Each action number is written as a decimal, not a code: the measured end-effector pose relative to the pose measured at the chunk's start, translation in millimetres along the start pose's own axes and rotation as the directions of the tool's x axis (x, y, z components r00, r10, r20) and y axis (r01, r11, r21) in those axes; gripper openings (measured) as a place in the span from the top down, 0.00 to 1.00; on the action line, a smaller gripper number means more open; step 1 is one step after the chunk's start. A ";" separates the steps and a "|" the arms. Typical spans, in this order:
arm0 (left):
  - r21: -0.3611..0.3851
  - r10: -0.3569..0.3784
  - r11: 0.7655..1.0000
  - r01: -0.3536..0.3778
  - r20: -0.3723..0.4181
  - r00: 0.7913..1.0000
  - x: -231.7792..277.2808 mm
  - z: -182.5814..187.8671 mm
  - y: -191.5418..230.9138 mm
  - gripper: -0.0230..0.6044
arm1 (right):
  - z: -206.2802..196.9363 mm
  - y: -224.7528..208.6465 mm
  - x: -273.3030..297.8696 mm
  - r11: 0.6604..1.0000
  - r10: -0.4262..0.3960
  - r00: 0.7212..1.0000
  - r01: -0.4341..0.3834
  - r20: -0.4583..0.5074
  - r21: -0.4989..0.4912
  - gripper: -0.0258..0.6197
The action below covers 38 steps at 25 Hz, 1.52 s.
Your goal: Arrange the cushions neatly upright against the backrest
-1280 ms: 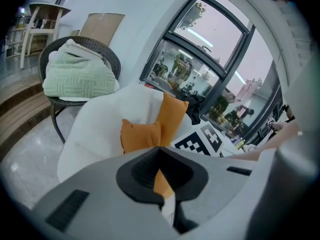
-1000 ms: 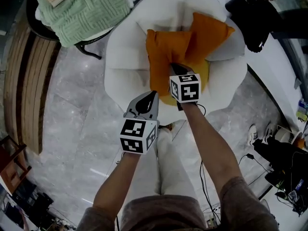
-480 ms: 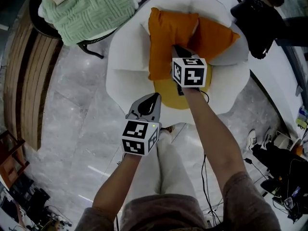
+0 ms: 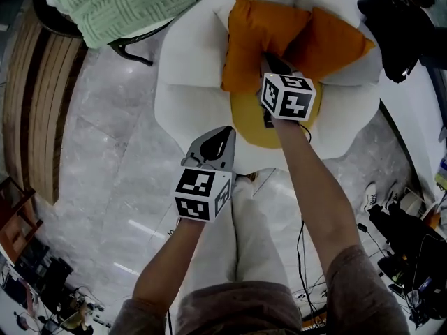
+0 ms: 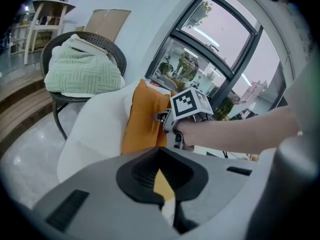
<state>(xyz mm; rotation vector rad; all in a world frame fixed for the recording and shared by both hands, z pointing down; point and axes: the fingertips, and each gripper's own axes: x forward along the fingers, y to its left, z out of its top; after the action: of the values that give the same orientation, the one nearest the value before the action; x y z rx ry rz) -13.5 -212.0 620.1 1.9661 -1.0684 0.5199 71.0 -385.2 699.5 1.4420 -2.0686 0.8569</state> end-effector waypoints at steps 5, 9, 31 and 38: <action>-0.015 -0.005 1.000 0.005 -0.007 1.000 6.8 -4.5 -0.1 0.96 | -6.6 -7.3 1.3 0.999 -0.003 1.000 0.003 0.001 -0.039 0.92; 0.000 -0.017 1.000 0.017 -0.011 1.000 4.1 -2.2 -5.6 0.96 | -6.2 -7.6 -3.2 0.999 -0.006 1.000 0.005 -0.010 -0.049 0.90; 0.075 -0.058 0.996 0.053 0.068 0.996 -79.0 82.1 -92.2 0.96 | 34.9 36.1 -169.9 0.996 0.058 0.998 -0.060 -0.037 -0.071 0.92; 0.096 -0.083 0.992 0.077 0.059 0.995 -128.1 110.0 -146.2 0.96 | 64.5 54.4 -281.7 0.993 0.117 0.993 -0.118 0.006 0.016 0.93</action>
<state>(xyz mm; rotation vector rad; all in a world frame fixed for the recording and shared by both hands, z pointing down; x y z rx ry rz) 34.3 -193.9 402.6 2.1105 -1.0149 0.4745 112.1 -236.1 449.4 1.3428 -2.1730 0.9188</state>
